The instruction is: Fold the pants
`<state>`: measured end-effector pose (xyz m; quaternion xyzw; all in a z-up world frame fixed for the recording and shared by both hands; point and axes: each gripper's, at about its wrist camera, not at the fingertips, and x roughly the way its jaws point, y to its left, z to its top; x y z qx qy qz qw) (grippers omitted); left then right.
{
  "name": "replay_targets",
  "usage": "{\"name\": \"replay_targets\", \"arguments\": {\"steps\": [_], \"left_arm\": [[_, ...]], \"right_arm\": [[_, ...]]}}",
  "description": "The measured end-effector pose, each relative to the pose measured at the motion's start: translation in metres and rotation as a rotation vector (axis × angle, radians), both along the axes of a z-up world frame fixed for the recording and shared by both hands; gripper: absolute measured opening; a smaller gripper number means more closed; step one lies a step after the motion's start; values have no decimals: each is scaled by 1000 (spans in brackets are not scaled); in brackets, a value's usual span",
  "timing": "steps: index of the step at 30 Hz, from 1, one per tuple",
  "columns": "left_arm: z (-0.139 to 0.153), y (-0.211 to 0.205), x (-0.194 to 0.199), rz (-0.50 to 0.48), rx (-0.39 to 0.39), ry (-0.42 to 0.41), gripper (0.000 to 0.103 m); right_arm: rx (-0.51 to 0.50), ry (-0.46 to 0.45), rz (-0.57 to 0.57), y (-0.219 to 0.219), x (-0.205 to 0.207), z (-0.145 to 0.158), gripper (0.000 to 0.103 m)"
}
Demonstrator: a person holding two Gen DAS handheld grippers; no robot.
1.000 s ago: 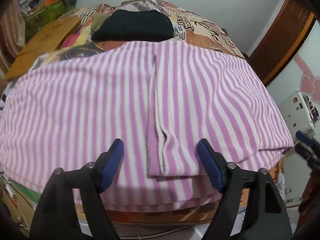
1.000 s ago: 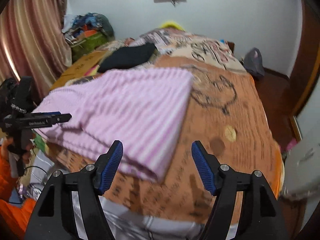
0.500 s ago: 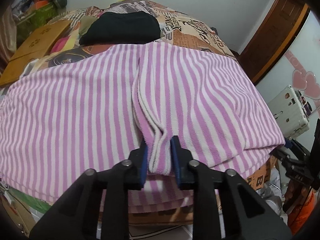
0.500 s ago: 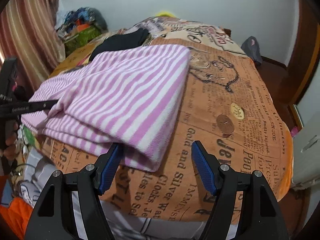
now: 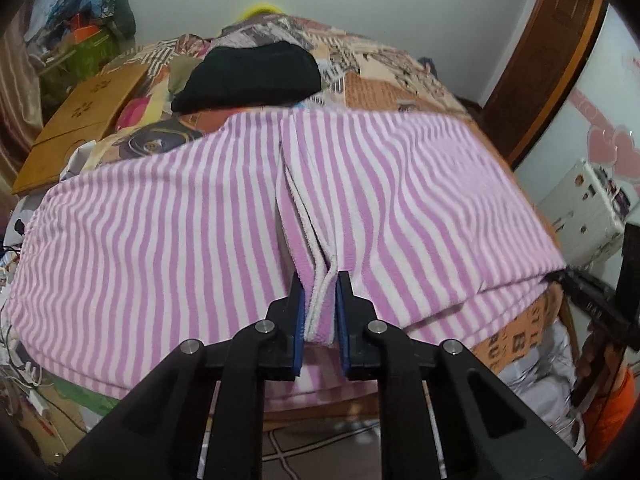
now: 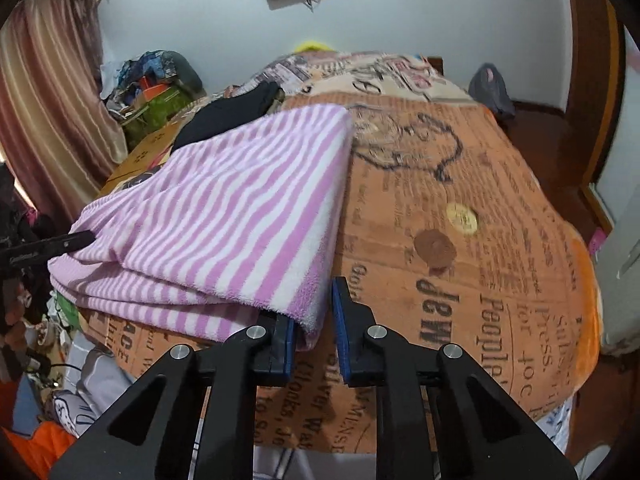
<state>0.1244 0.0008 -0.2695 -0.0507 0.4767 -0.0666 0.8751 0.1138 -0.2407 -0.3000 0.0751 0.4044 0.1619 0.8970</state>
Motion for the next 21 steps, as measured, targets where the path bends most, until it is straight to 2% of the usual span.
{"name": "replay_targets", "arguments": {"steps": [3, 6, 8, 10, 14, 16, 21], "left_arm": [[-13, 1, 2, -7, 10, 50, 17], [-7, 10, 1, 18, 18, 35, 21], [1, 19, 1, 53, 53, 8, 21], [9, 29, 6, 77, 64, -11, 23], [18, 46, 26, 116, 81, -33, 24], [21, 49, 39, 120, 81, -41, 28], [23, 45, 80, 97, 82, -57, 35]], "right_arm": [[4, 11, 10, -1, 0, 0, 17], [10, 21, 19, -8, -3, 6, 28], [4, 26, 13, -14, -5, 9, 41], [2, 25, 10, -23, -9, 11, 46], [-25, 45, 2, -33, -11, 11, 49], [-32, 52, 7, -35, -12, 12, 49], [-93, 29, -13, -41, -9, 27, 49]]}}
